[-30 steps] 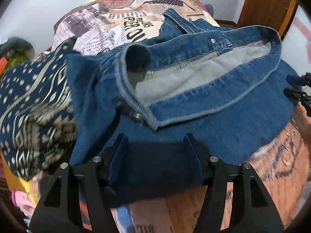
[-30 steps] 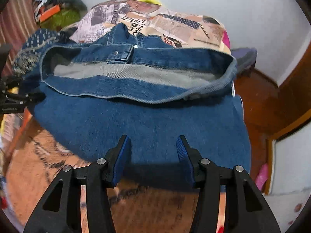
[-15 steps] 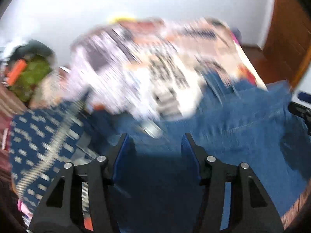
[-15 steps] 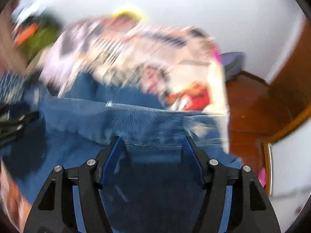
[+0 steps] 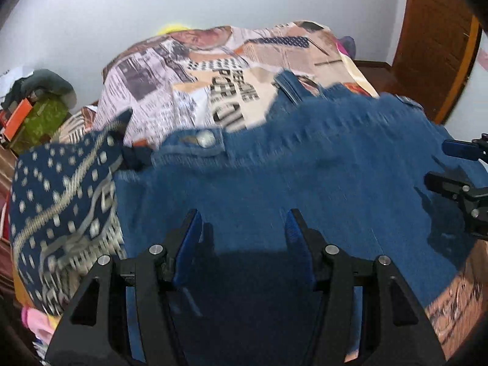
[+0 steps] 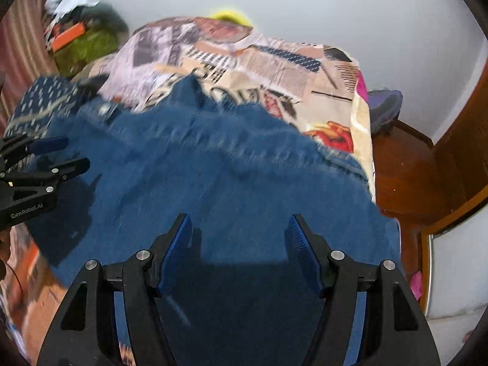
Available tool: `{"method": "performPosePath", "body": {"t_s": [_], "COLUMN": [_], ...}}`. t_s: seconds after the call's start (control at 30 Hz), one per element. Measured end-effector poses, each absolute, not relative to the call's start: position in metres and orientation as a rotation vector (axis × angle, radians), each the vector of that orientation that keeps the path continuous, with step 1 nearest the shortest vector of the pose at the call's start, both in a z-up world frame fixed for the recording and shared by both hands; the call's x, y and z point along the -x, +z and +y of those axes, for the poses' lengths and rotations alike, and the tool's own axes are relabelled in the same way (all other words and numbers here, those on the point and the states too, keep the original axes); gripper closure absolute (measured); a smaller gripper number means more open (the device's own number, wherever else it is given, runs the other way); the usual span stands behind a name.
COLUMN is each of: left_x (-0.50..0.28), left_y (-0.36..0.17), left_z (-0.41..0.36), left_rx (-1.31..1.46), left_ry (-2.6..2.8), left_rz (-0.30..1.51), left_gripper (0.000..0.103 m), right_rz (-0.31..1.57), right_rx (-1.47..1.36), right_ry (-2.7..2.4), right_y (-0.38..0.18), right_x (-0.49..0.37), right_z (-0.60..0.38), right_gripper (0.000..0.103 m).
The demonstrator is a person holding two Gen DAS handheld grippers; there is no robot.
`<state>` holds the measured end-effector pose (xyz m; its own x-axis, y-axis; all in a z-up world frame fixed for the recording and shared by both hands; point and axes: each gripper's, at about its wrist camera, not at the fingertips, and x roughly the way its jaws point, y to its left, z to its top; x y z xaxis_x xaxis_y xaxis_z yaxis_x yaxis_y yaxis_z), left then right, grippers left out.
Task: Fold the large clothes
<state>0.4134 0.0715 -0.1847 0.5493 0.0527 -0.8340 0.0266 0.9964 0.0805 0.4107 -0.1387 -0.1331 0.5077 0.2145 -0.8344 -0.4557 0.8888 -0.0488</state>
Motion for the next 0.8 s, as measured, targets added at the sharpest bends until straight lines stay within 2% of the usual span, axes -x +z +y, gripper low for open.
{"method": "performPosePath", "body": {"t_s": [0.17, 0.27, 0.4, 0.67, 0.8], "left_x": [-0.382, -0.366, -0.344, -0.305, -0.294], "left_y": [-0.194, -0.204, -0.201, -0.186, -0.201], "left_z": [0.076, 0.087, 0.104, 0.137, 0.160], "left_rx": [-0.036, -0.021, 0.034, 0.146, 0.332], "left_ry": [0.018, 0.039, 0.040, 0.178, 0.184], "left_rz": [1.010, 1.043, 1.021, 0.981, 1.009], "left_gripper": [0.038, 0.038, 0.029, 0.026, 0.025], "right_rz": [0.976, 0.988, 0.994, 0.967, 0.965], "right_rx": [0.324, 0.313, 0.208, 0.167, 0.149], "right_ry": [0.448, 0.434, 0.388, 0.327, 0.321], "right_y": [-0.141, -0.148, -0.152, -0.152, -0.151], "right_x": [-0.383, -0.374, -0.372, -0.358, -0.356], "right_z": [-0.133, -0.138, -0.159, -0.176, -0.179], "right_gripper": [0.041, 0.040, 0.032, 0.031, 0.030]}}
